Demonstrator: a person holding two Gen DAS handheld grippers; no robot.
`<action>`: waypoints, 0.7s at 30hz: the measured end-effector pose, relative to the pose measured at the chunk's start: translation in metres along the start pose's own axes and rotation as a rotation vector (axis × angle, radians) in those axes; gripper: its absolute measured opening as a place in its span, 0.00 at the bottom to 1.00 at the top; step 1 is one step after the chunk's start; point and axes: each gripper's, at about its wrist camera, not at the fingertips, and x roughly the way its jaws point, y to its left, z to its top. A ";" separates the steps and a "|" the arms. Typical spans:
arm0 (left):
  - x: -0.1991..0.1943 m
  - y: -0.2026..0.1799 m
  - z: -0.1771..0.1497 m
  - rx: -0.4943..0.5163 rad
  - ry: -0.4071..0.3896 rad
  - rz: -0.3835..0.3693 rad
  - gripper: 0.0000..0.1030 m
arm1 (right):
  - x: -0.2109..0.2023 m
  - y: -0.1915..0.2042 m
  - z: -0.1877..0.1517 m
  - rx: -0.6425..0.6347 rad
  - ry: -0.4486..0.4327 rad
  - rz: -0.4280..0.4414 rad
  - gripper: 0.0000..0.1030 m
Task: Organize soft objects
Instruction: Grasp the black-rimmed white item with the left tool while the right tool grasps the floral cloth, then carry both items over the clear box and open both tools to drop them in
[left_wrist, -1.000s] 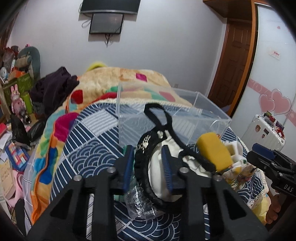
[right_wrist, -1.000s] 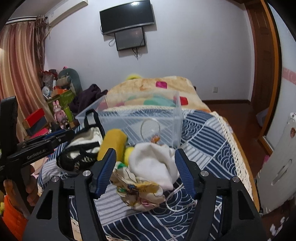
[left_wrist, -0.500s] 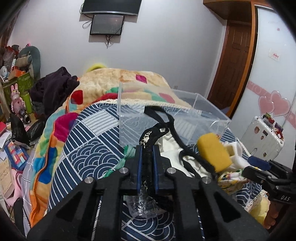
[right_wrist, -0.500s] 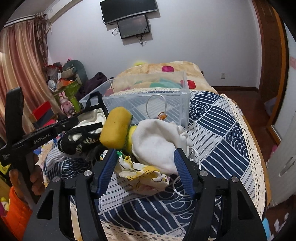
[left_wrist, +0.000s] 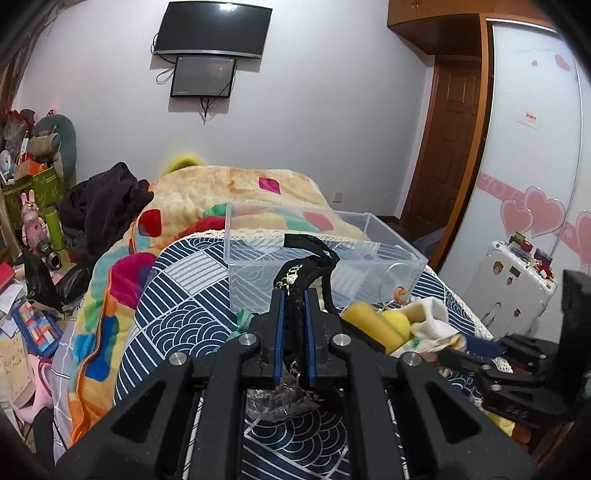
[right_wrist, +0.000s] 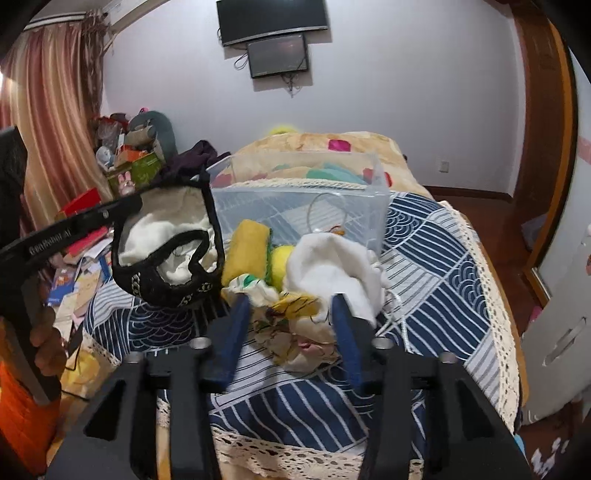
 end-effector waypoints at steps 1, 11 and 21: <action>-0.001 0.001 0.001 -0.002 -0.003 0.000 0.09 | 0.003 0.000 0.000 -0.006 0.008 -0.003 0.25; -0.018 0.007 0.014 -0.015 -0.061 0.001 0.09 | -0.007 0.002 0.008 -0.027 -0.040 -0.026 0.06; -0.027 0.003 0.028 0.006 -0.109 0.008 0.09 | -0.021 0.000 0.026 -0.033 -0.092 0.009 0.06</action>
